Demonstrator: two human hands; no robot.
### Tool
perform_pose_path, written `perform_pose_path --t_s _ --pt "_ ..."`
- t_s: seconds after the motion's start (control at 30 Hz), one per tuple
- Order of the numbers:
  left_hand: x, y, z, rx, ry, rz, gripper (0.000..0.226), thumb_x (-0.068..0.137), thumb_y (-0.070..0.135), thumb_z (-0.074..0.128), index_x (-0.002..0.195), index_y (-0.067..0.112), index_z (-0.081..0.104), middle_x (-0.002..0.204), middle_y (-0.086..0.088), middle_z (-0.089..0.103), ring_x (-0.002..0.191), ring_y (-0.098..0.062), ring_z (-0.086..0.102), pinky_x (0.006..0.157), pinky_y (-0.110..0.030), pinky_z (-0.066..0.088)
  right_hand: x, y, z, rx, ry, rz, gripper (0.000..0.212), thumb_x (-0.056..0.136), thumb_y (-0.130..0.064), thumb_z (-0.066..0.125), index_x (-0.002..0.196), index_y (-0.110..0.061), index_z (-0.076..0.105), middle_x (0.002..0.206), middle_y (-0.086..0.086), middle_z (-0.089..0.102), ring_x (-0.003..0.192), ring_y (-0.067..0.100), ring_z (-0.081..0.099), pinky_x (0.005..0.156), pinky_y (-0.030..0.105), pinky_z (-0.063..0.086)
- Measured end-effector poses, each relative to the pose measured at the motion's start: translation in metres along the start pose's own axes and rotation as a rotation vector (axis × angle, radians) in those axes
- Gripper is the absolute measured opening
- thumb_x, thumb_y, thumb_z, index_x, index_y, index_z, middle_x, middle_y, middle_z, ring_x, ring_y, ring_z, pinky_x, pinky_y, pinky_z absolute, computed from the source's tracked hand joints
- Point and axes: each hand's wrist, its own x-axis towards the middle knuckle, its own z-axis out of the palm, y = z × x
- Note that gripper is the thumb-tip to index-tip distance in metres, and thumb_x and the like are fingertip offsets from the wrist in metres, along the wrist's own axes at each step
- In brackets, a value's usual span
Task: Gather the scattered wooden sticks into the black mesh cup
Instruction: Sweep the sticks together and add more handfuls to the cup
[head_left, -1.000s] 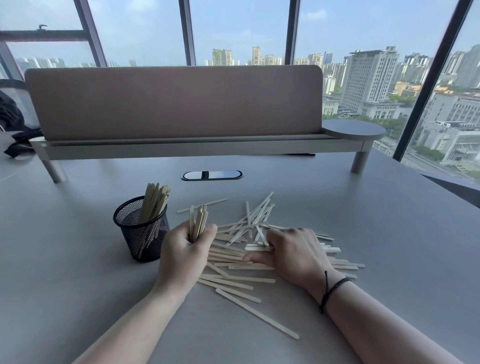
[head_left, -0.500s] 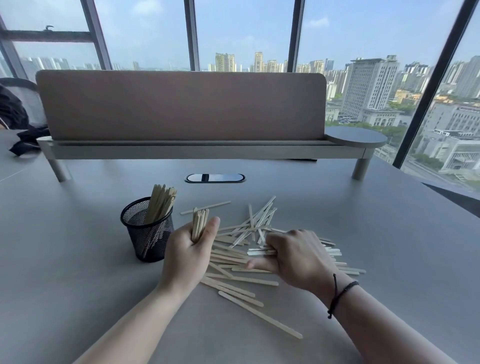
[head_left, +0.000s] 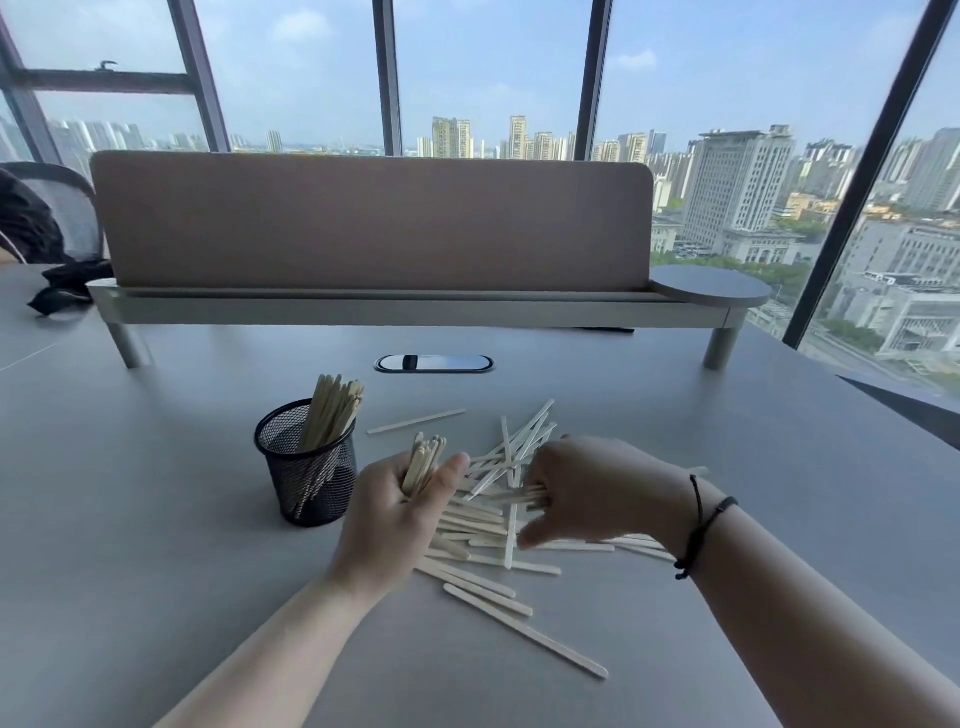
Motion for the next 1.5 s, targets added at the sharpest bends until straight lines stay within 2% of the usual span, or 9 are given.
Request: perform_pose_path --t_s 0.17,0.33,0.57,0.83,0.9,1.1,1.23,1.33,1.5 --pt "0.002 0.007 -0.005 -0.145 -0.138 -0.029 0.071 0.08 0.048 0.079 0.055 0.002 0.029 0.049 -0.005 0.024 0.039 -0.014 0.026 0.038 -0.025 0.03 0.0 -0.006 -0.01 0.943 0.407 0.013 0.062 0.084 -0.03 0.078 0.051 -0.01 0.03 0.046 0.001 0.025 0.044 0.018 0.022 0.043 0.027 0.02" --pt "-0.015 0.015 0.002 0.735 -0.628 0.321 0.083 0.042 0.086 0.073 0.057 0.019 0.027 0.045 0.007 0.034 0.047 -0.01 0.03 0.048 -0.027 0.023 0.001 0.003 -0.012 1.565 0.564 0.069 0.059 0.088 -0.019 0.073 0.046 -0.022 0.031 0.04 0.0 0.025 0.034 0.011 0.018 0.042 0.019 0.019" --pt "-0.014 0.007 0.022 1.096 -0.61 0.227 0.065 0.077 0.087 0.041 0.075 0.022 0.043 0.09 -0.003 0.072 0.089 -0.028 0.066 0.066 -0.032 0.031 -0.001 0.012 0.011 1.674 0.621 0.134 0.055 0.078 -0.028 0.077 0.053 -0.023 0.027 0.043 -0.003 0.024 0.036 0.012 0.019 0.043 0.02 0.019" --pt "-0.004 -0.03 0.01 1.127 -0.29 0.424 0.066 0.079 0.088 0.035 0.063 0.024 0.037 0.052 0.002 0.062 0.05 -0.021 0.065 0.047 -0.028 0.044 -0.001 0.016 0.04 1.579 0.692 0.185 0.058 0.072 -0.028 0.081 0.055 -0.018 0.027 0.046 0.001 0.025 0.041 0.015 0.021 0.046 0.029 0.02" --pt "-0.002 -0.035 0.01 1.127 -0.256 0.348 0.066 0.079 0.088 0.035 0.068 0.023 0.043 0.062 0.001 0.068 0.061 -0.023 0.069 0.054 -0.03 0.048 -0.001 0.015 0.046 1.543 0.696 0.186 0.057 0.072 -0.027 0.083 0.053 -0.015 0.031 0.044 0.0 0.027 0.039 0.015 0.024 0.047 0.029 0.022" --pt "-0.004 -0.034 0.008 0.84 -0.072 0.249 0.062 0.081 0.081 0.046 0.067 0.022 0.056 0.051 0.001 0.061 0.05 -0.019 0.06 0.046 -0.024 0.037 -0.002 0.008 0.055 1.432 0.658 0.232 0.056 0.08 -0.024 0.083 0.049 -0.015 0.037 0.048 0.01 0.034 0.045 0.019 0.031 0.047 0.034 0.028" --pt "-0.002 -0.012 0.008 0.228 0.027 0.098 0.062 0.086 0.054 0.064 0.049 0.017 0.029 0.041 0.002 0.025 0.04 -0.016 0.026 0.043 -0.034 0.029 -0.007 0.002 0.048 1.489 0.693 0.197 0.059 0.084 -0.036 0.077 0.052 -0.019 0.03 0.049 0.007 0.029 0.044 0.018 0.024 0.045 0.029 0.022" --pt "-0.002 -0.009 0.013 -0.157 0.096 -0.108 0.057 0.084 0.036 0.071 0.046 0.016 0.033 0.037 -0.001 0.028 0.034 -0.017 0.027 0.043 -0.027 0.028 -0.01 -0.007 0.047 1.635 0.657 0.123 0.054 0.08 -0.039 0.073 0.053 -0.018 0.03 0.045 0.002 0.028 0.041 0.016 0.023 0.044 0.029 0.022" --pt "-0.003 -0.02 0.015 -0.169 0.059 -0.148 0.045 0.076 0.041 0.076 0.049 0.017 0.049 0.04 -0.007 0.042 0.04 -0.025 0.043 0.047 -0.038 0.044 -0.01 -0.018 0.057 1.497 0.578 0.1 0.048 0.082 -0.031 0.075 0.05 -0.016 0.043 0.048 0.012 0.038 0.044 0.02 0.037 0.048 0.032 0.034"
